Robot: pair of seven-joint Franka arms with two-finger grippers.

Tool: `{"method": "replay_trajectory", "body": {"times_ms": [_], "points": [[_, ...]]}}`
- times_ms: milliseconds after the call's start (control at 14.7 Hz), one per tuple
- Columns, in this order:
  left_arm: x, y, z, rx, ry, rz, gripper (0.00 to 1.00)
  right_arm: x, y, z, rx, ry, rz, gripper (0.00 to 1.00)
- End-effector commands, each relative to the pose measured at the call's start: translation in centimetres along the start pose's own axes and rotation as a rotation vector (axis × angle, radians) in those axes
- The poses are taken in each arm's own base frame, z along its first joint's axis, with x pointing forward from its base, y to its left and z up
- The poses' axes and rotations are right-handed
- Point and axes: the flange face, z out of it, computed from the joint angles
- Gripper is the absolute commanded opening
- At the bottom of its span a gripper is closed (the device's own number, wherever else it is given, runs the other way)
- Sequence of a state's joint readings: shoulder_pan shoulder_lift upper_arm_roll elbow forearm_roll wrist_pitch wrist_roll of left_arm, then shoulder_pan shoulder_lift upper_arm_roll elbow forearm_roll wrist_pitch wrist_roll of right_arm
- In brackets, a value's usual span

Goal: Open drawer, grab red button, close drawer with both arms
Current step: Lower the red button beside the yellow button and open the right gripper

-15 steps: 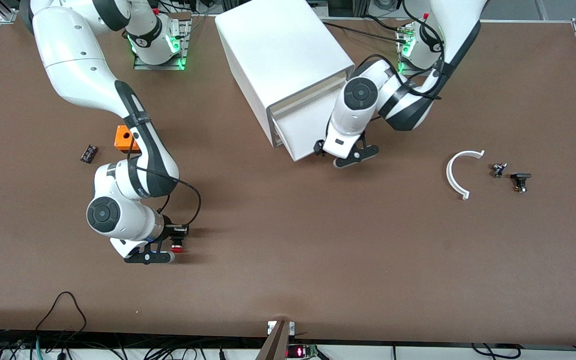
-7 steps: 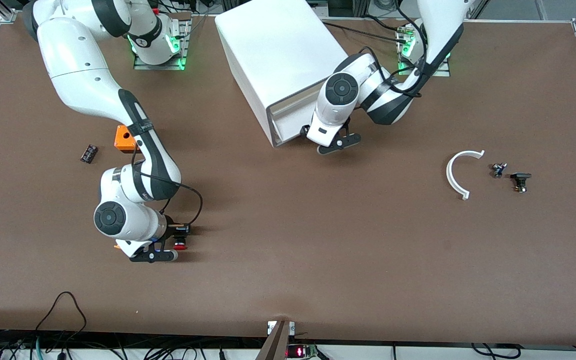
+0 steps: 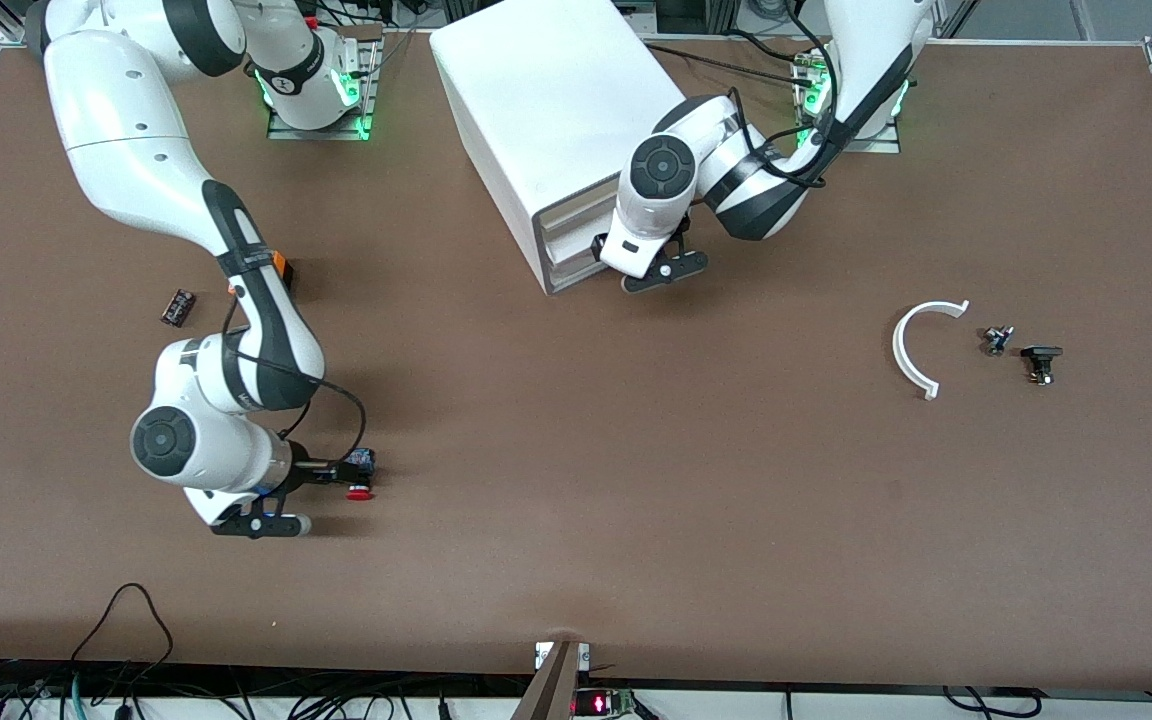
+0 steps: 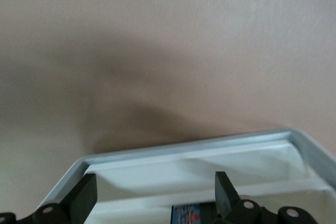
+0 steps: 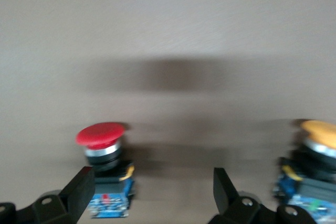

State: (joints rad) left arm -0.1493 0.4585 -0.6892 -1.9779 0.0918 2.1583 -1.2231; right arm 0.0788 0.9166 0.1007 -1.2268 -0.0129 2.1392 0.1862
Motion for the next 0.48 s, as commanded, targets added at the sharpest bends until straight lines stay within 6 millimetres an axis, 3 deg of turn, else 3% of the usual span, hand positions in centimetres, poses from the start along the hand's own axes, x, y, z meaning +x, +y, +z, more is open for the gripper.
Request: {"method": "replay_trajectory", "body": {"times_ms": [0,408], "points": [[-1.6,0.8,0.1,0.006,-0.049,0.001,0.99,0.5,2.5,-2.4,0.015,0.023,0.009,1.00],[-1.5,0.7,-0.1,0.008,-0.068,0.001,0.99,0.2,6.6,-6.8,0.001,0.035,0.051,1.00]]}}
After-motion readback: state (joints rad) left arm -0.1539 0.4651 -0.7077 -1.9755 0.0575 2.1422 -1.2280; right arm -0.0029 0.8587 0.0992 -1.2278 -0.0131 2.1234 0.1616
